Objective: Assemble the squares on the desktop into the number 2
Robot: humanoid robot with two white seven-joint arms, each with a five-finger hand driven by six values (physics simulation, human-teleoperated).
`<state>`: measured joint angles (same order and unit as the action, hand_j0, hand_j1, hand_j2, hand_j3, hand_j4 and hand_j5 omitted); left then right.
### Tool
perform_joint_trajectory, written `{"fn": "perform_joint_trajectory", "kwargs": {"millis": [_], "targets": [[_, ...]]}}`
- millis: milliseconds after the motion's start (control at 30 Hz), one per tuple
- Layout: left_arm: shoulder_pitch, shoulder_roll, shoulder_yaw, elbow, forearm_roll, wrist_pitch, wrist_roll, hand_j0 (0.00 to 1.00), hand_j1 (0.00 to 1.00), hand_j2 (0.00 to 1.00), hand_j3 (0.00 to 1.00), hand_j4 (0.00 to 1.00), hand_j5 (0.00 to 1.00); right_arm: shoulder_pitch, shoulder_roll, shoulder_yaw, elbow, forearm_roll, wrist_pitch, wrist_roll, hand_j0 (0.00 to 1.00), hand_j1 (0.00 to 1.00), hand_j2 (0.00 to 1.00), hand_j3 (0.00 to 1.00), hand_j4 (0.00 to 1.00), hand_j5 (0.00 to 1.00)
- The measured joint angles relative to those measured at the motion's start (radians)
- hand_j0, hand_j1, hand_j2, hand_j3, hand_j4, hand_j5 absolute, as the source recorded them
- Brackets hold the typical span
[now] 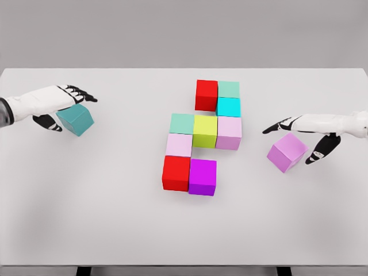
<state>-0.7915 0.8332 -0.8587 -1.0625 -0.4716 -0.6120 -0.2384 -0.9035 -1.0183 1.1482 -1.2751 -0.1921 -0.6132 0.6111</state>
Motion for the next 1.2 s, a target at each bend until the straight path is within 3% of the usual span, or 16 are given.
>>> {"fn": "perform_joint_trajectory", "kwargs": {"millis": [167, 500, 700, 933, 967, 1200], "targets": [[0.000, -0.004, -0.015, 0.004, -0.011, 0.000, 0.004, 1.00, 1.00, 1.00, 1.00, 1.00, 1.00, 0.011, 0.006, 0.001, -0.001, 0.003, 0.000, 0.000, 0.97, 0.97, 0.97, 0.97, 0.97, 0.97], [-0.015, -0.021, -0.019, 0.056, -0.015, 0.000, 0.027, 1.00, 1.00, 1.00, 1.00, 1.00, 1.00, 0.012, 0.011, 0.003, 0.001, 0.004, 0.000, 0.000, 0.81, 0.81, 0.81, 0.81, 0.81, 0.81], [-0.015, -0.028, -0.021, 0.068, -0.015, 0.000, 0.044, 1.00, 1.00, 1.00, 1.00, 1.00, 1.00, 0.025, 0.012, 0.003, 0.001, 0.004, 0.000, 0.000, 0.78, 0.78, 0.78, 0.78, 0.78, 0.78], [-0.012, -0.025, -0.023, 0.070, -0.014, 0.000, 0.044, 0.79, 0.79, 0.79, 0.79, 0.79, 0.79, 0.026, 0.011, 0.003, 0.001, 0.002, 0.000, 0.001, 0.70, 0.70, 0.70, 0.70, 0.70, 0.70], [-0.012, -0.025, -0.023, 0.070, -0.014, 0.000, 0.043, 0.68, 0.68, 0.68, 0.68, 0.68, 0.68, 0.026, 0.011, 0.003, 0.001, 0.002, 0.000, 0.001, 0.69, 0.69, 0.69, 0.69, 0.69, 0.69], [-0.012, -0.018, -0.034, 0.066, -0.006, 0.004, 0.047, 0.57, 0.57, 0.57, 0.57, 0.57, 0.57, 0.025, 0.011, 0.003, -0.001, 0.001, 0.001, 0.001, 0.67, 0.67, 0.67, 0.67, 0.67, 0.67]]}}
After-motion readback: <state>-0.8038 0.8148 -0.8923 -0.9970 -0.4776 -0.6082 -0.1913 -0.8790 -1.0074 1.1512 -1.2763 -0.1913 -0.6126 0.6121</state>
